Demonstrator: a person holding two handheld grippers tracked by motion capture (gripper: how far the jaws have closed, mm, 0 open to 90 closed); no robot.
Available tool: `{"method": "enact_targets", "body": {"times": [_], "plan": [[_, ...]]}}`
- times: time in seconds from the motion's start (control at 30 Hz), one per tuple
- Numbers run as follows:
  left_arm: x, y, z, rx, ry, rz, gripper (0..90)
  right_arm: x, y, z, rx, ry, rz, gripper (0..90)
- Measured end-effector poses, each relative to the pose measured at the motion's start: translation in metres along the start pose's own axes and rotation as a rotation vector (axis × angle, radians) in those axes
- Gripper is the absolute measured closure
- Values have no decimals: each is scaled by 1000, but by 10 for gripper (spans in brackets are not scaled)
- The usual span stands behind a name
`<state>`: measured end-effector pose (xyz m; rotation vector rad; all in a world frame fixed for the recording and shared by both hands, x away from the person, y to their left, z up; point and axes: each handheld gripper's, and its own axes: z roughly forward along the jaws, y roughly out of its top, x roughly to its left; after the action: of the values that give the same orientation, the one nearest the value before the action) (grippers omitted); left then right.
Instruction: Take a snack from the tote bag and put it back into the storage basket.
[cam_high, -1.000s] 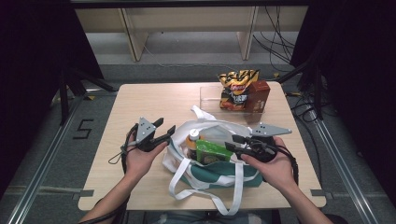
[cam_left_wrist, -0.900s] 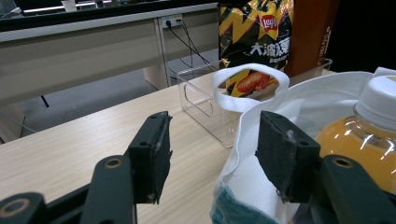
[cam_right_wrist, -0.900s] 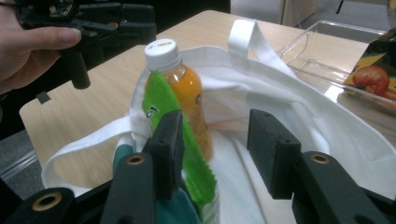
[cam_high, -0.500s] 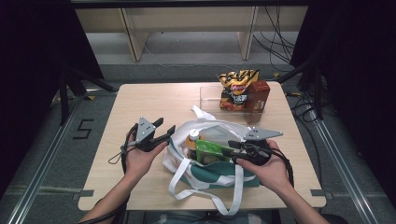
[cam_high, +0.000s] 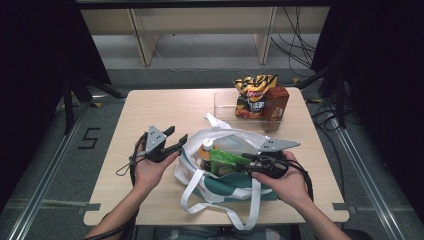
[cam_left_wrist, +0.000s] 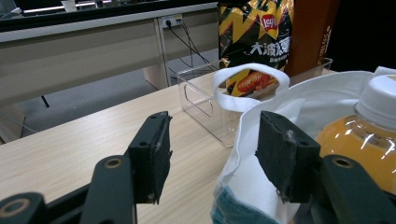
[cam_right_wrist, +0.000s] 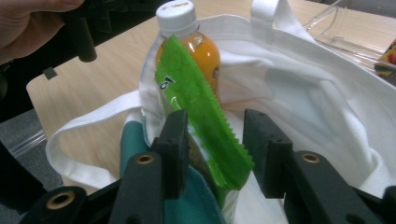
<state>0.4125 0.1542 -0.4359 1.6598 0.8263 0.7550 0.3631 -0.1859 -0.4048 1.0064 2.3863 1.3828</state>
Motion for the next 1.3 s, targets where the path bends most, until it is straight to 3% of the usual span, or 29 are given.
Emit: {"method": "enact_targets", "body": {"times": [0.1,0.13,0.23,0.27,0.4,0.53,0.9,1.3], "plan": [[0,0,0,-1,-1,0,439,1,-2,4,-6,-2,0,623],[0,0,0,-1,-1,2,440,2,-2,2,27,-3,21,637],[1,0,0,0,2,3,439,-3,-5,5,21,-9,-13,701],[1,0,0,0,2,0,440,0,-5,4,34,-17,18,730],[0,0,0,2,-2,1,439,-2,-4,3,48,-9,-48,831],[0,0,0,2,-1,2,439,0,-5,2,41,-21,-40,885],[1,0,0,1,2,-2,439,3,1,-5,16,-42,-134,900],[1,0,0,1,2,0,440,4,11,-21,-48,-68,-131,900]]}}
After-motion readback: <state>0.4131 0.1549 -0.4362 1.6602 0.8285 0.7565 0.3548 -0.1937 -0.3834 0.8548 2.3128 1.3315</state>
